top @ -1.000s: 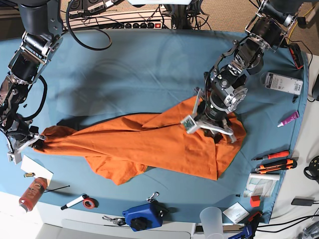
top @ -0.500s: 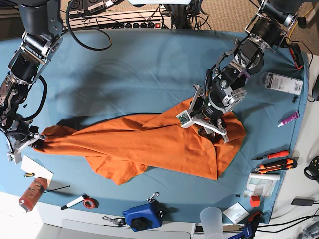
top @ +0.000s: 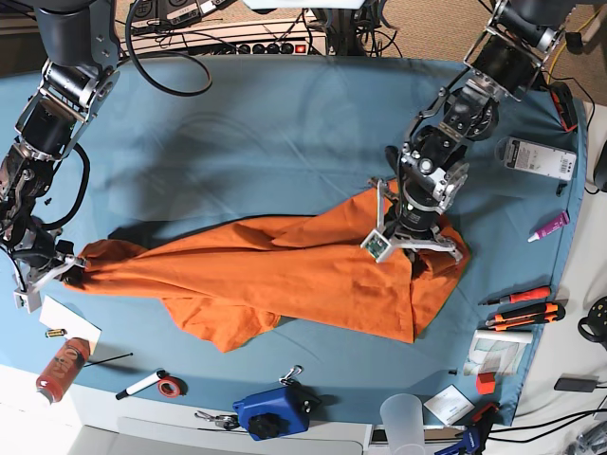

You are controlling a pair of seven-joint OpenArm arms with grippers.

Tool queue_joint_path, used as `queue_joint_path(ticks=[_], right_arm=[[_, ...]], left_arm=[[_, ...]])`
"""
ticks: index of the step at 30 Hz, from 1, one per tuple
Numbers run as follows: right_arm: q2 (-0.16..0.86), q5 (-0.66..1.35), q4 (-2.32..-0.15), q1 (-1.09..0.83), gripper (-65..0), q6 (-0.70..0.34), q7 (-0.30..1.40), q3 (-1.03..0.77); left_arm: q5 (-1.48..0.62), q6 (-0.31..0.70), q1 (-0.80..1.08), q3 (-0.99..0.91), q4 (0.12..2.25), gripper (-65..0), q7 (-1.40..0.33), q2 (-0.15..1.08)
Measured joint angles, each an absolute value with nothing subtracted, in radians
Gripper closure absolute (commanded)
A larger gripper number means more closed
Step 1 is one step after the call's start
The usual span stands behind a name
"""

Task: Layout the t-shirt on the table in an organized manner, then fold the t-shirt properly
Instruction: 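Lift the shirt with both grippers and stretch it taut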

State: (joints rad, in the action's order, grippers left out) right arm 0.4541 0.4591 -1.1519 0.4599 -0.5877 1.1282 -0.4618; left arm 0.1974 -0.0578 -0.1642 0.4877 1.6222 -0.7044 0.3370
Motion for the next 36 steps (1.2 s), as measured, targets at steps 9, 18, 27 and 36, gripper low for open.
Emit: queue_joint_path(ticks=[9,18,27,36], right_arm=[[0.455,0.516,-1.151,0.482,0.0,-0.636,1.089,-0.462],[0.46,0.437,-1.153,0.713,0.0,-0.643,1.047,-0.463],[0.466,0.209,-1.063,0.886,0.0,-0.575,0.817,-0.261],[0.463,0.184,-0.863,1.18,0.0,-0.546,0.763,-0.076]], left_arm=[[0.275,-0.071,-0.224,0.452,1.912,0.0,-0.801,0.31],[-0.085,0.163,-0.49,0.236,1.612,0.0,-0.641,0.308],[-0.145,0.226,-0.873,0.234,1.125,0.0,-0.575,0.305],[-0.272,0.282,-1.143,0.234,0.988,0.0,-0.733,0.331]])
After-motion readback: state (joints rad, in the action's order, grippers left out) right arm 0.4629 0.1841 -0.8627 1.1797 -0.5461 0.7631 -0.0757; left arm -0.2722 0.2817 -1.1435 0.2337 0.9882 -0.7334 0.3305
